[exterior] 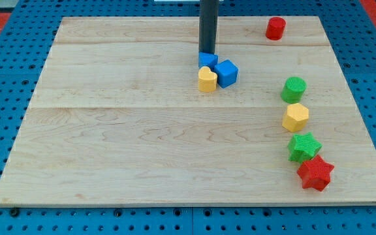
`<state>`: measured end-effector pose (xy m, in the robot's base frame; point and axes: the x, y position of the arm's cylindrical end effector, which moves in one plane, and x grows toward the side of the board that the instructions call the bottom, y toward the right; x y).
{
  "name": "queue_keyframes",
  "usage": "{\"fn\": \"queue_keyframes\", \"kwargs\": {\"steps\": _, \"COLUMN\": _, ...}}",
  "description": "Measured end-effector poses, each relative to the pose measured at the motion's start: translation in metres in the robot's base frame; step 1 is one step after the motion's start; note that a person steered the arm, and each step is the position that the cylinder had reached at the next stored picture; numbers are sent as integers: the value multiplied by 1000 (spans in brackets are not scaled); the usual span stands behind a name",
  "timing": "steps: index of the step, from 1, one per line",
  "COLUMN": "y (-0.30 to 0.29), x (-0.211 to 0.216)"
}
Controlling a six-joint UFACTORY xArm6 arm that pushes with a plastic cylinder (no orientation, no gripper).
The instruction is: Point at the red circle
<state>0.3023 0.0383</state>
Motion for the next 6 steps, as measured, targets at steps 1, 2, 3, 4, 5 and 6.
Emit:
{"fn": "queue_keyframes", "kwargs": {"steps": 1, "y": 109, "x": 0}}
{"fn": "queue_keyframes", "kwargs": {"steps": 2, "y": 215, "x": 1}}
{"fn": "queue_keyframes", "kwargs": {"steps": 3, "y": 246, "x": -75}}
{"fn": "queue_keyframes", "kwargs": {"steps": 4, "y": 165, "x": -104}}
{"fn": "queue_keyframes", "kwargs": {"steps": 5, "y": 71, "x": -61}}
{"fn": "queue_keyframes", "kwargs": {"steps": 6, "y": 126, "x": -85}}
